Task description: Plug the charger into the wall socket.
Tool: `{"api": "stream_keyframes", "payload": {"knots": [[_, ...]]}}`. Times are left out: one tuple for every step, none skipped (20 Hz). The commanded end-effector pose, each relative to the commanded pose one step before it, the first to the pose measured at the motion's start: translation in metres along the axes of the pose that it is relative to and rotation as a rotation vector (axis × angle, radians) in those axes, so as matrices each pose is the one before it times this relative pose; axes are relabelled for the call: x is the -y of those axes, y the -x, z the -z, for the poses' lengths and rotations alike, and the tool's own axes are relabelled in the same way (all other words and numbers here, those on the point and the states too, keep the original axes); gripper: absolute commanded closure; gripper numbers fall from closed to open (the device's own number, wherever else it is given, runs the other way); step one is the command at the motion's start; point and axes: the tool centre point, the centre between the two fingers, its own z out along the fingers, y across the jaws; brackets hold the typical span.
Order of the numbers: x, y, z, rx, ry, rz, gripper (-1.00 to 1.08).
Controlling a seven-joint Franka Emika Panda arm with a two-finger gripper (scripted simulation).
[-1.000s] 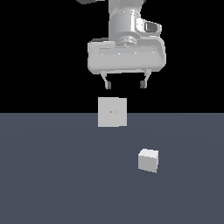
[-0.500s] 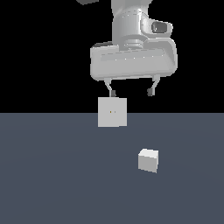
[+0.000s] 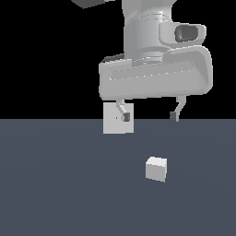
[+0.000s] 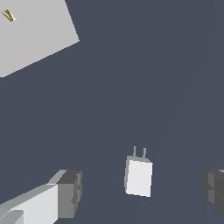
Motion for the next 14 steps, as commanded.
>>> {"api": "stream_keyframes", "payload": {"knots": [[-0.00495,0.00925,-0.00929,-0.01505,0.00243,-0.03708,-0.92],[-0.00170,0.00307,-0.00329,-0.00485,0.00101,-0.01252,-0.92],[-0.00157,0.00284,-0.00308,-0.00451,0.00097,-0.01162,-0.92],[-0.00144,0.00261,-0.00286,-0.00417,0.00091,-0.01074,-0.92],[-0.00133,0.00239,-0.00264,-0.00384,0.00086,-0.00988,-0.92],[-0.00119,0.00217,-0.00243,-0.00349,0.00079,-0.00898,-0.92],[-0.00107,0.00195,-0.00221,-0.00314,0.00073,-0.00812,-0.92],[-0.00095,0.00173,-0.00199,-0.00281,0.00067,-0.00726,-0.92],[-0.00080,0.00152,-0.00179,-0.00245,0.00060,-0.00635,-0.92],[-0.00069,0.00130,-0.00157,-0.00212,0.00054,-0.00552,-0.92],[-0.00057,0.00109,-0.00135,-0.00178,0.00047,-0.00468,-0.92],[-0.00046,0.00088,-0.00112,-0.00146,0.00040,-0.00386,-0.92],[-0.00032,0.00068,-0.00090,-0.00111,0.00031,-0.00295,-0.92],[-0.00024,0.00048,-0.00064,-0.00079,0.00023,-0.00214,-0.92]]}}
